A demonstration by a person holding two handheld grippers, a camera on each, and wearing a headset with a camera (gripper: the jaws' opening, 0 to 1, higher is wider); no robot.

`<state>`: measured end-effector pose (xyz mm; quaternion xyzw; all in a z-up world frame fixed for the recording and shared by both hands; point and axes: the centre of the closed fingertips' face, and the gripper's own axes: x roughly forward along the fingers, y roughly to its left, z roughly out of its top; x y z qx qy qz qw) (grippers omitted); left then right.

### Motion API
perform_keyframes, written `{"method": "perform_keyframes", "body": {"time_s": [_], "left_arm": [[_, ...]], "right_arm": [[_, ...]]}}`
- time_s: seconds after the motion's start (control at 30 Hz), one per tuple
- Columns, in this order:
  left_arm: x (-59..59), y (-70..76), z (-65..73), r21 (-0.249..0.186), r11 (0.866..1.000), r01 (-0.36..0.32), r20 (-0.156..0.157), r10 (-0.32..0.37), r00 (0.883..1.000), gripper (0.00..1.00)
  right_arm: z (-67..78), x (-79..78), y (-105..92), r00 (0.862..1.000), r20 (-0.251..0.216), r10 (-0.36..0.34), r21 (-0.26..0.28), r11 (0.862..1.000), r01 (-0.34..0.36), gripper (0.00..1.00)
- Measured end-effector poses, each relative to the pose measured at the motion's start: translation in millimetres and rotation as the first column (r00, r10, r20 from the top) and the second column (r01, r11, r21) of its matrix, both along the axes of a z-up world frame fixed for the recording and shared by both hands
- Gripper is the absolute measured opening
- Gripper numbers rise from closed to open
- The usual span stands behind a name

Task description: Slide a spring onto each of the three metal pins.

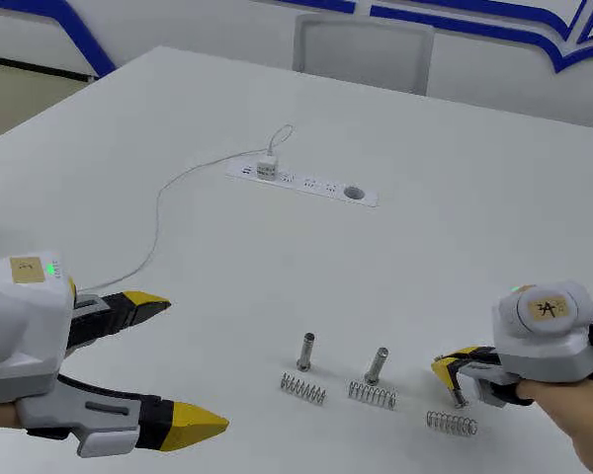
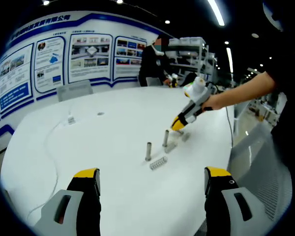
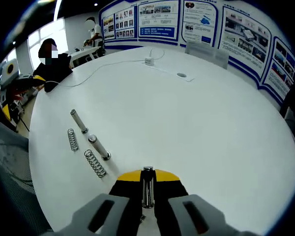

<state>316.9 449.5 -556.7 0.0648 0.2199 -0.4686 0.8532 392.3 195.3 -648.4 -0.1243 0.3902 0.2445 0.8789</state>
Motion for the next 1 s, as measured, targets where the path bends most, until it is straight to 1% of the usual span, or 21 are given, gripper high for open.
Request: {"method": "perform_keyframes", "body": {"time_s": [0.4,0.57,0.67,0.7,0.73,0.93,1.0], "left_arm": [[-2.7,-1.1,3.8,0.003,1.0,0.004,0.007,-0.004,1.0,0.9],[-5.4,-0.8,2.9,0.009,1.0,0.004,0.005,-0.004,1.0,0.89],[-7.2,-0.4,2.5,0.01,1.0,0.002,0.004,-0.003,1.0,0.89],[-7.9,-0.4,2.6,0.011,1.0,0.003,0.003,-0.003,1.0,0.9],[-8.4,-0.5,2.5,0.011,1.0,0.003,0.003,-0.003,1.0,0.9],[-9.5,-1.1,3.1,0.013,1.0,0.004,0.003,-0.004,1.0,0.89],[-9.7,-2.0,3.2,0.014,1.0,0.006,0.003,-0.006,1.0,0.89]], "right_arm": [[10.0,-1.0,-2.2,0.999,0.044,-0.008,0.033,0.999,0.007,0.07],[12.7,-2.9,-0.5,0.998,0.057,-0.014,0.061,0.998,0.011,0.07],[15.1,-4.0,-1.3,0.998,0.063,-0.03,0.081,0.996,0.025,0.07],[16.7,-4.9,-1.1,0.997,0.07,-0.034,0.093,0.995,0.027,0.07],[17.8,-5.0,-1.0,0.996,0.078,-0.035,0.097,0.995,0.027,0.07],[19.6,-10.4,-1.6,0.995,0.097,-0.037,0.113,0.993,0.025,0.07],[21.0,-11.9,-1.0,0.993,0.116,-0.035,0.125,0.992,0.021,0.07]]}}
